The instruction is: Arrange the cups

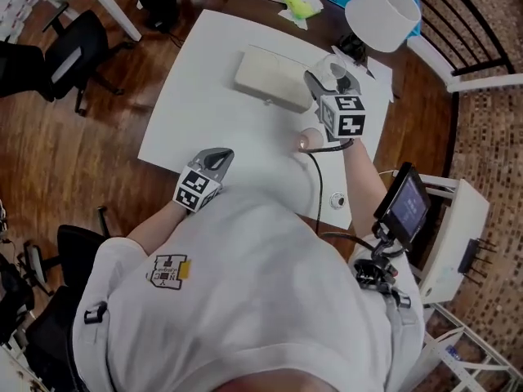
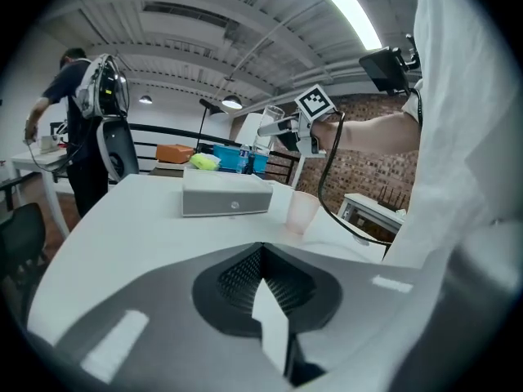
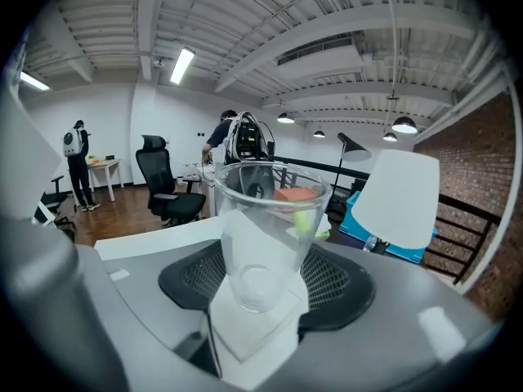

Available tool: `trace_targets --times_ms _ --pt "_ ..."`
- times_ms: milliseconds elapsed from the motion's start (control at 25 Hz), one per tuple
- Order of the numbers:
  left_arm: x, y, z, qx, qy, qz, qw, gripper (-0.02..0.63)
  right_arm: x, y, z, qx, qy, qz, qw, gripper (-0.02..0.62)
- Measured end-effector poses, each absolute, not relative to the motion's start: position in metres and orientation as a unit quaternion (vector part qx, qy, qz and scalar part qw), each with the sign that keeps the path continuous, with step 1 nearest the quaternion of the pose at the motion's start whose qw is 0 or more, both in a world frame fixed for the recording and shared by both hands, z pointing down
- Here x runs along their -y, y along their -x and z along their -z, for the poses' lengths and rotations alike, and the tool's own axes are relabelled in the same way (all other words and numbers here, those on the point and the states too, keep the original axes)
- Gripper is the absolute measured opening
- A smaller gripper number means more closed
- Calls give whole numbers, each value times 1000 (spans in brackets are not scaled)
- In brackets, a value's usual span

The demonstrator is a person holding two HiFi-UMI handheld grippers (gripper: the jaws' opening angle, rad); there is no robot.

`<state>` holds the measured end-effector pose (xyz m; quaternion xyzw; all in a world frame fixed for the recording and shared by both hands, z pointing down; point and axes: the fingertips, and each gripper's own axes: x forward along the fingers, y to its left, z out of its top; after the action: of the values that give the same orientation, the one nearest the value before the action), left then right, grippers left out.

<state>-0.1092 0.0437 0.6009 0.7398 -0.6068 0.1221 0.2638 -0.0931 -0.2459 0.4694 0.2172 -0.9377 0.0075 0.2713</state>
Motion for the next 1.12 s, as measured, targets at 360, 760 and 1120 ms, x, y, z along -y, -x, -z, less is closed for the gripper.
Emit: trace_targets --times_ms 360,760,1120 --pt "-65 131 -600 648 -699 -115 278 0 273 123 -519 933 -209 -18 294 281" --pt "-73 129 -603 652 -690 -122 289 0 269 131 -561 926 -201 -7 319 281" --pt "-73 132 -609 648 -690 -124 298 0 267 137 -573 929 -203 -3 310 281"
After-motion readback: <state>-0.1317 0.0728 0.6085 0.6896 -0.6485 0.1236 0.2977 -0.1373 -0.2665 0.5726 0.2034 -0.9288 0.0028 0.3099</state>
